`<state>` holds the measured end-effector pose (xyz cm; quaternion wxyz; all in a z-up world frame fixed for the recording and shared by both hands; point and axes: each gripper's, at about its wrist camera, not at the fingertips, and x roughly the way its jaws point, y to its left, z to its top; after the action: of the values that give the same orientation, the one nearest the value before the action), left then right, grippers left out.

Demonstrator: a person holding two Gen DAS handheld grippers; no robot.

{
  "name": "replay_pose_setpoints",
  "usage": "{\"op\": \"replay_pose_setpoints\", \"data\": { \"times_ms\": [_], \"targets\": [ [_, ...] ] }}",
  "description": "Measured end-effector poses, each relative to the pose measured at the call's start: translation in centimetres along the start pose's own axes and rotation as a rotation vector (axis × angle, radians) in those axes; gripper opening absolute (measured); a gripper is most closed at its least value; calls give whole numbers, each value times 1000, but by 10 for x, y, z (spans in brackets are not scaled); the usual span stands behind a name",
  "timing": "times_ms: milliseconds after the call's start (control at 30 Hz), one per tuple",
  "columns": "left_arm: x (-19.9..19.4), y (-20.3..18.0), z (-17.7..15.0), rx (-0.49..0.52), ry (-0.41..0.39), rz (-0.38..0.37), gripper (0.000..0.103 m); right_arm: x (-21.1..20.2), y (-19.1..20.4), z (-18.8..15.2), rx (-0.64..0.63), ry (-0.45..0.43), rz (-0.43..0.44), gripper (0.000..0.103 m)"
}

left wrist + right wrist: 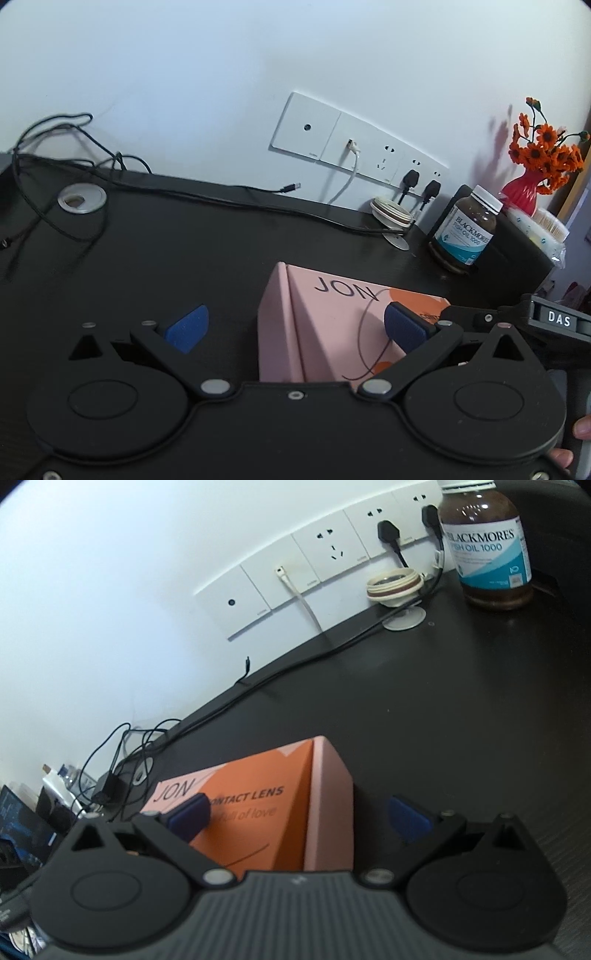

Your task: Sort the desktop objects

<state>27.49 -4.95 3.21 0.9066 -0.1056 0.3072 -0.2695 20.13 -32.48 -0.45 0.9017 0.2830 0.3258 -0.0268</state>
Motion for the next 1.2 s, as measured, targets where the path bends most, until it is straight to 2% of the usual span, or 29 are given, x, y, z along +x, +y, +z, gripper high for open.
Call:
{"op": "replay_pose_setpoints", "data": {
  "times_ms": [267,467,833,967,1067,1133,1200],
  "targets": [
    [-1,0,0,5,-7,13,103,-6,-2,-4,3,-8,6,102],
    [0,-2,-1,23,-8,22,103,-14,-2,-7,-41,-29,-7,102],
    [1,-5,-4,44,-14,32,103,-11,-14,-17,1,-60,32,102],
    [0,-6,-4,53,-17,34,103,-14,-13,-18,8,-61,21,102],
    [-1,-5,-3,51,-19,32,103,-29,-9,-17,-25,-89,-26,102],
    [-1,-6,-4,50,-19,32,103,-40,-16,-18,-10,-94,26,102],
    [0,-6,-4,50,-21,33,103,-40,-28,-19,53,-42,132,102]
  ]
}}
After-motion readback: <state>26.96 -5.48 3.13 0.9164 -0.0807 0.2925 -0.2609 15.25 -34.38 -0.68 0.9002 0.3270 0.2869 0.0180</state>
